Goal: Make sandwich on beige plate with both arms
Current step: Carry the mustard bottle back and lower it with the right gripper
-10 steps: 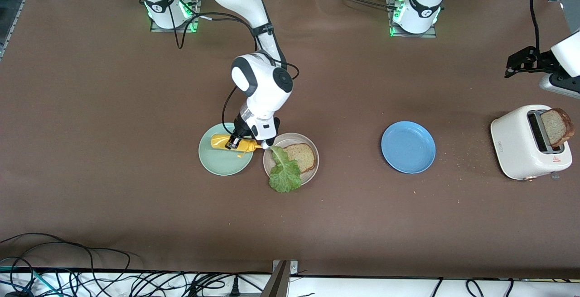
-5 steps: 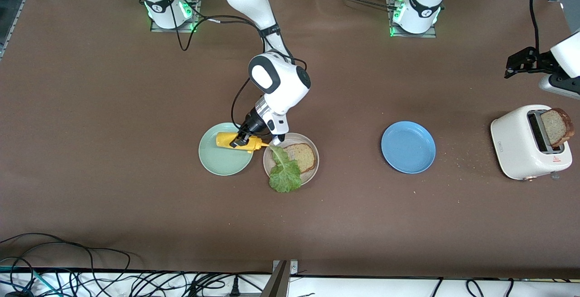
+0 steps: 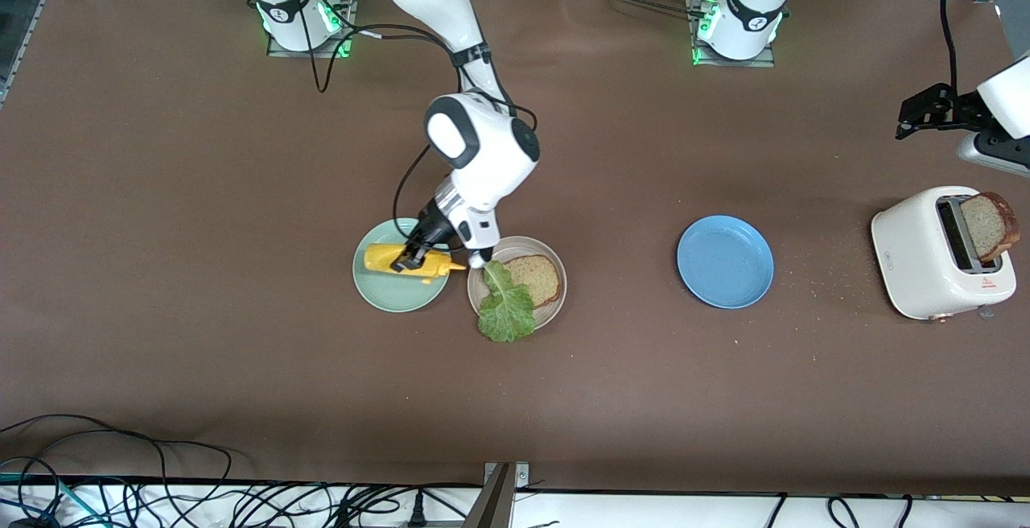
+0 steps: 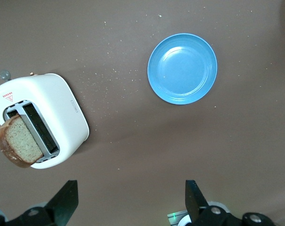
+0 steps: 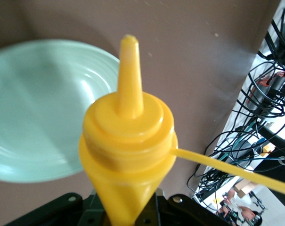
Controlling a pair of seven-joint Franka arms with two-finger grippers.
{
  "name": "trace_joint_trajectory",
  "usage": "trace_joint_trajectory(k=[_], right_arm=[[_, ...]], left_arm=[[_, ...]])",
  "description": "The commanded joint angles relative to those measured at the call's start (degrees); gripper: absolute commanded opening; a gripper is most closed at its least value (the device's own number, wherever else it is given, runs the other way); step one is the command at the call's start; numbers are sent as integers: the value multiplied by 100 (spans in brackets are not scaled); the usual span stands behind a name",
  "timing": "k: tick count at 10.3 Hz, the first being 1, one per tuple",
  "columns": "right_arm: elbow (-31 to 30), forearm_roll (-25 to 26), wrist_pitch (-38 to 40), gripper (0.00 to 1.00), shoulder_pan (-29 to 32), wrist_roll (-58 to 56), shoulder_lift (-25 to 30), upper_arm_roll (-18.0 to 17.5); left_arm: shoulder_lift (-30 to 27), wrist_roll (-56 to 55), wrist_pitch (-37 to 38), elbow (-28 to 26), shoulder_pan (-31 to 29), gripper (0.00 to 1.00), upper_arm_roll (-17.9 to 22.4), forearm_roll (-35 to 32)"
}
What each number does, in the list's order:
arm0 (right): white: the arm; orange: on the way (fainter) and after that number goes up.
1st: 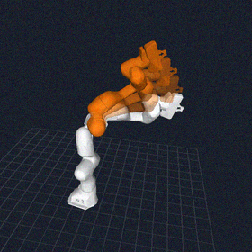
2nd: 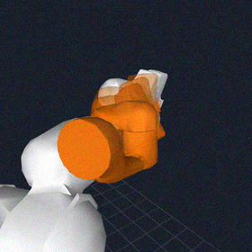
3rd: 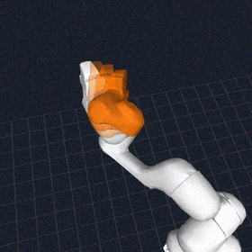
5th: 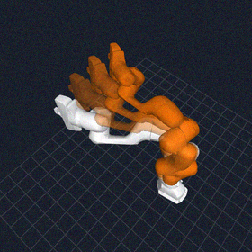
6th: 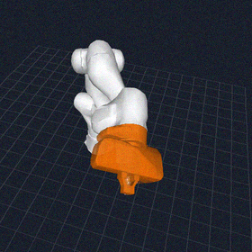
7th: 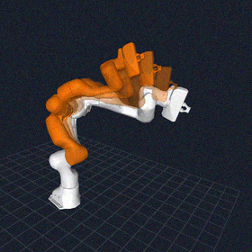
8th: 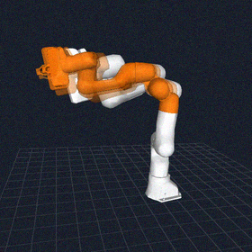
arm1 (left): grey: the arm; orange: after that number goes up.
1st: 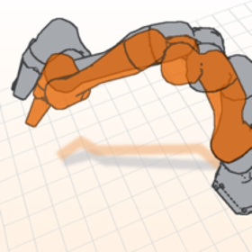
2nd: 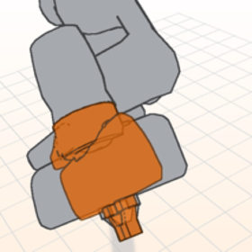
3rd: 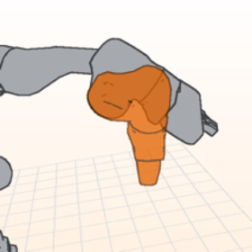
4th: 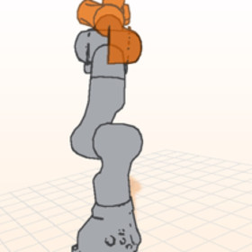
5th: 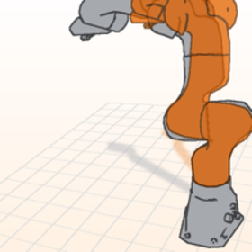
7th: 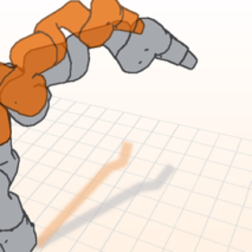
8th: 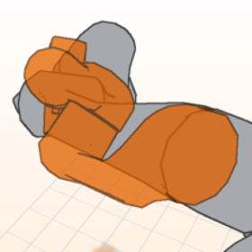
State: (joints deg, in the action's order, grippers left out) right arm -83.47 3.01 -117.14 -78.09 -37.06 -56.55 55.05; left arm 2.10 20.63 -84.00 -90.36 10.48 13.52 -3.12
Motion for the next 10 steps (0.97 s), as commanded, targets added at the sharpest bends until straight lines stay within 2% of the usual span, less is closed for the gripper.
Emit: trace_joint_trajectory(k=[1, 2, 5, 7, 8, 9, 10], right_arm=[[33, -1314, 322, 0, 189, -1981, 328, 915], [24, -2017, 515, 0, 302, -2755, 329, 1329], [-11, -4153, 1392, 0, 1117, -4499, 337, 2121], [-90, -5455, 2367, 0, 2048, -5570, 346, 2203], [-273, -5991, 2667, 0, 2444, -6280, 337, 2185], [-475, -6493, 2931, 0, 2796, -6922, 329, 2142], [-625, -6846, 3212, 0, 3104, -7425, 302, 2089]], left_arm=[[80, 108, 138, 185, -28, 100, 1, 145], [107, 65, 130, 185, -28, 100, 10, 145], [159, 38, 130, 185, -37, 100, 10, 154], [168, 38, 130, 185, -37, 100, 10, 145], [168, 29, 121, 212, -37, 100, 10, 136], [168, 29, 121, 464, -46, 100, 10, 119], [212, 46, 121, 545, -46, 100, 28, 119]])
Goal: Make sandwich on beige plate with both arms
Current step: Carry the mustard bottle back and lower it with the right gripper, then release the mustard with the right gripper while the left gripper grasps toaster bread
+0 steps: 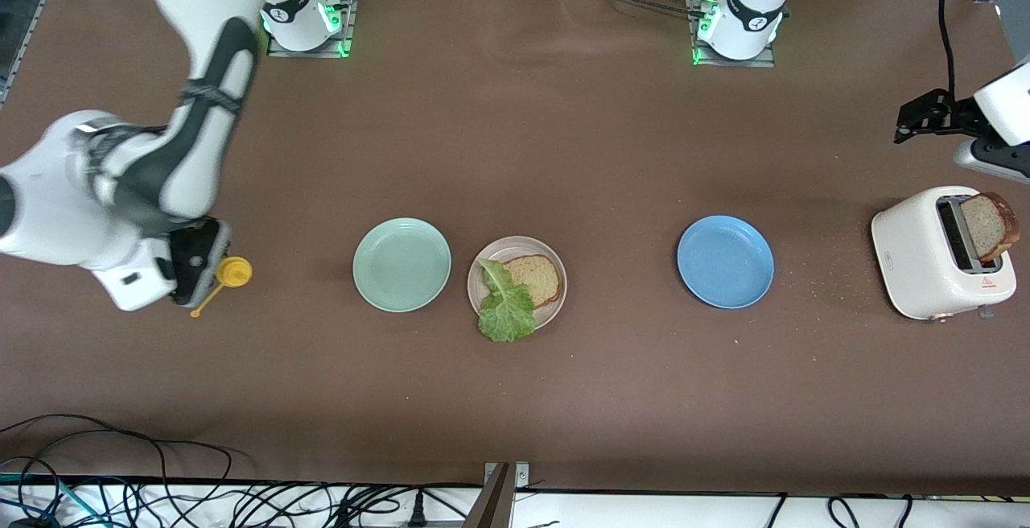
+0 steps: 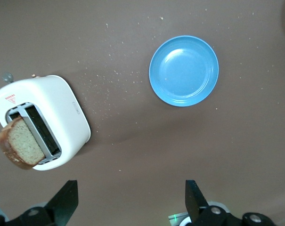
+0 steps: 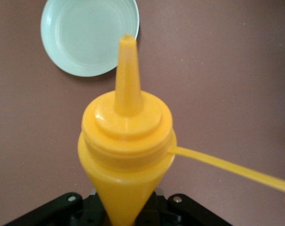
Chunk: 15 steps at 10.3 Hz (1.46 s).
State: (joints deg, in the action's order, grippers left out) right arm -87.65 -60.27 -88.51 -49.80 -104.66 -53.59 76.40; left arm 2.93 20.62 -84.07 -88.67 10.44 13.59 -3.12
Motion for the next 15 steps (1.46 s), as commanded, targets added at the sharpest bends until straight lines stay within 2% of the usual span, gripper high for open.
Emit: trace_joint_trajectory(k=[1, 4, 5, 11, 15], right_arm=[[-357, -669, 456, 0, 504, -1018, 7, -186], [-936, -1301, 710, 0, 1154, -2029, -2, -730], [-1052, -1469, 747, 0, 1400, -2363, -2, -1002], [-1106, -1777, 660, 0, 2245, -3798, -99, -1908], [-1106, -2023, 598, 0, 2466, -4141, -108, -2313]], left_arm=[[164, 47, 128, 386, -51, 100, 30, 127], [540, 30, 67, 421, -51, 100, 48, 127], [1029, 82, 75, 491, -138, 100, 48, 110], [1166, 82, 49, 737, -454, 100, 48, 75], [1368, 318, -197, 825, -1270, 100, 39, 127]])
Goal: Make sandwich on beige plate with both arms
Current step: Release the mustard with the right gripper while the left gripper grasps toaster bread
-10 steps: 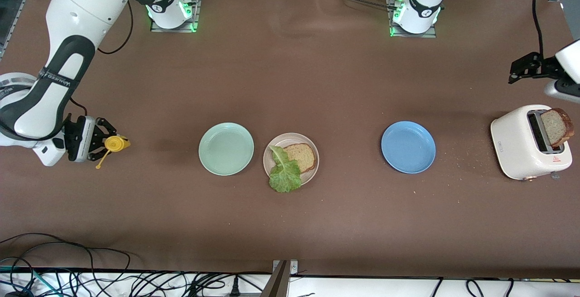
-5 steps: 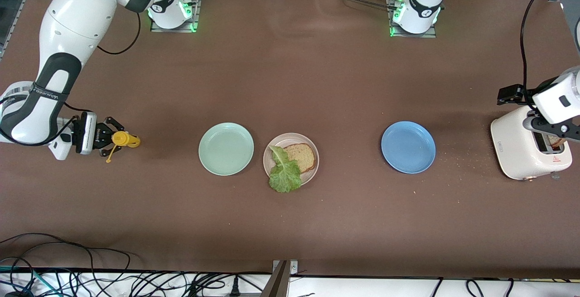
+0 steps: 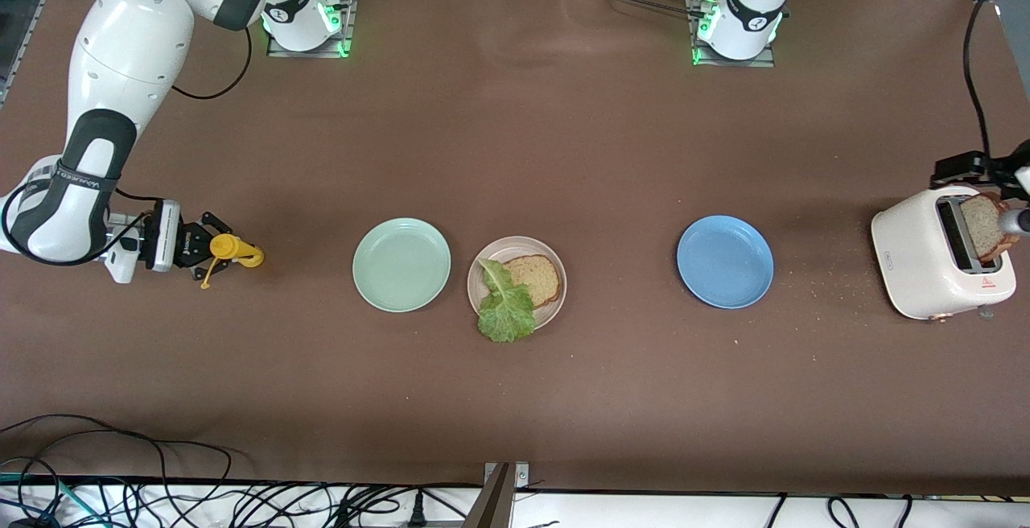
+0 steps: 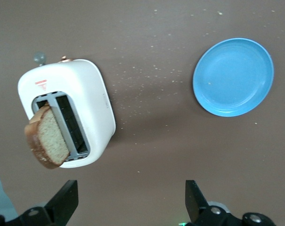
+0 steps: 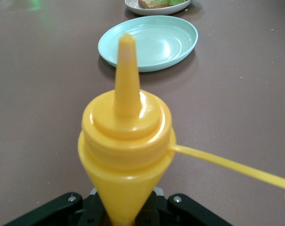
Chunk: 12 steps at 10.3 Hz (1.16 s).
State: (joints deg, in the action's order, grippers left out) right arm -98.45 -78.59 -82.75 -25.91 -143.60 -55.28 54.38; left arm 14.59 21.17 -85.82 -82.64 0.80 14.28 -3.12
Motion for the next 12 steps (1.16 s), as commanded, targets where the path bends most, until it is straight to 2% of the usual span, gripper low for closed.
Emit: trace_joint_trajectory(k=[1, 3, 4, 5, 6, 8, 10, 12], right_arm=[[-25, -200, 22, 0, 78, -248, 61, -138], [-25, -201, 22, 0, 87, -248, 52, -138], [-17, -201, 14, 42, 121, -248, 52, -138], [1, -244, 31, 65, 130, -248, 17, -147], [19, -253, 31, 72, 131, -248, 26, -138], [27, -227, 92, 100, 332, -256, 17, -147], [88, -148, 119, 100, 604, -274, 17, -138], [299, 202, 207, 100, 1086, -274, 17, -147]], left_arm=[[289, 404, -118, 222, -448, 100, -22, 93], [421, 640, -312, 213, -773, 100, -31, 66], [517, 904, -391, 213, -853, 100, -22, 49], [562, 985, -583, 204, -1071, 100, -31, 48], [614, 994, -767, 135, -1160, 100, -40, 48], [825, 994, -1084, 117, -1309, 100, -40, 40], [870, 994, -1558, -268, -1442, 100, -40, 48], [791, 994, -2173, -865, -1460, 100, -31, 48]])
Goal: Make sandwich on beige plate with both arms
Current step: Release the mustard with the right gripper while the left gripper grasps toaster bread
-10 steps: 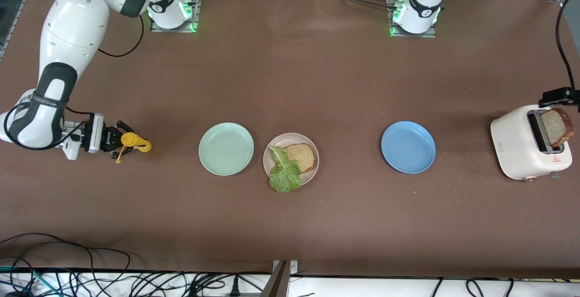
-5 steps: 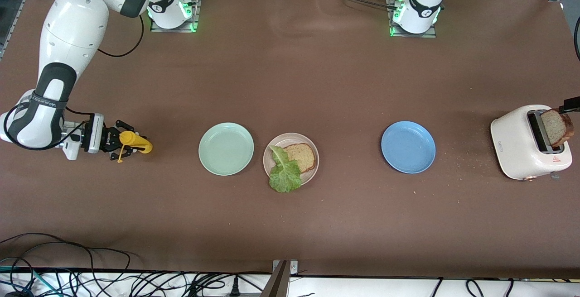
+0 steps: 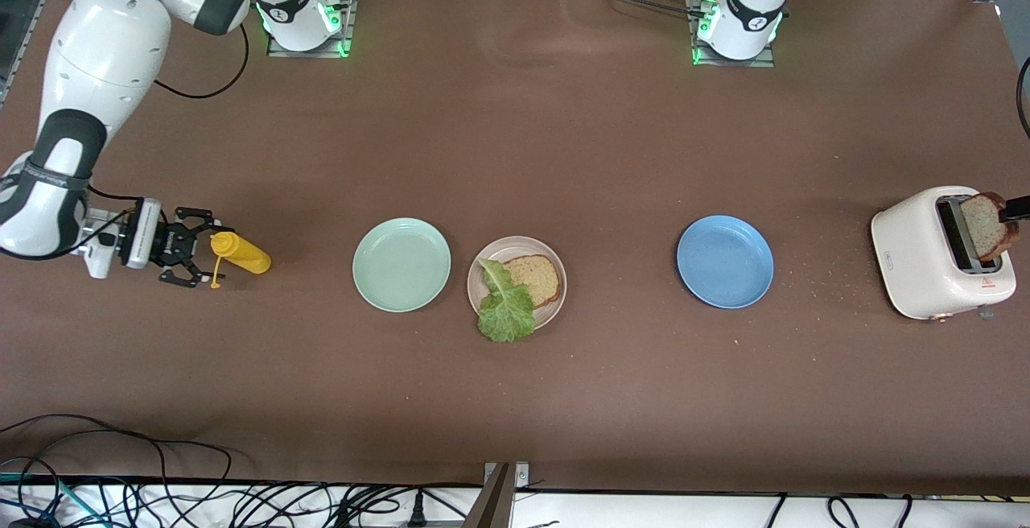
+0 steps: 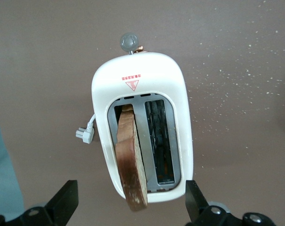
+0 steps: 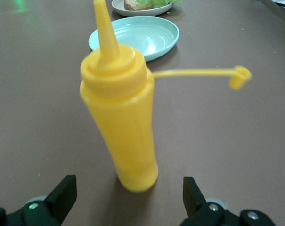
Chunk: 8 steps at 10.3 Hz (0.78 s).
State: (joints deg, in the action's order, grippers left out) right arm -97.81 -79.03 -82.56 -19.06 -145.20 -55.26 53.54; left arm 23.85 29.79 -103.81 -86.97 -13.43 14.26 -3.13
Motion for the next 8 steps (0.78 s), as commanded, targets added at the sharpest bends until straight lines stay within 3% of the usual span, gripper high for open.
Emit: trace_joint_trajectory(k=[1, 2, 3, 4, 6, 7, 8], right_arm=[[358, 413, 197, 100, 559, -106, 24, -63], [611, 562, 310, 100, 726, -45, 25, -54], [936, 625, 494, 100, 876, 121, 25, -54], [1278, 695, 678, 100, 964, 445, 33, -37], [2008, 915, 1082, 100, 1245, 1410, 95, 94], [2333, 889, 1398, 100, 1264, 2050, 112, 383], [2650, 880, 1636, 100, 1247, 2622, 147, 690]], left_arm=[[-144, 133, -551, -600, -37, 100, -20, 49], [-144, 107, -666, -715, -54, 96, -11, 58], [-161, 63, -763, -838, -116, 81, -11, 67], [-231, 54, -764, -865, -125, 49, -11, 67], [-398, 123, -685, -926, -125, 13, -3, 40], [-442, 150, -615, -927, -125, 0, 24, -3], [-486, 133, -597, -927, -116, 0, 24, -178]])
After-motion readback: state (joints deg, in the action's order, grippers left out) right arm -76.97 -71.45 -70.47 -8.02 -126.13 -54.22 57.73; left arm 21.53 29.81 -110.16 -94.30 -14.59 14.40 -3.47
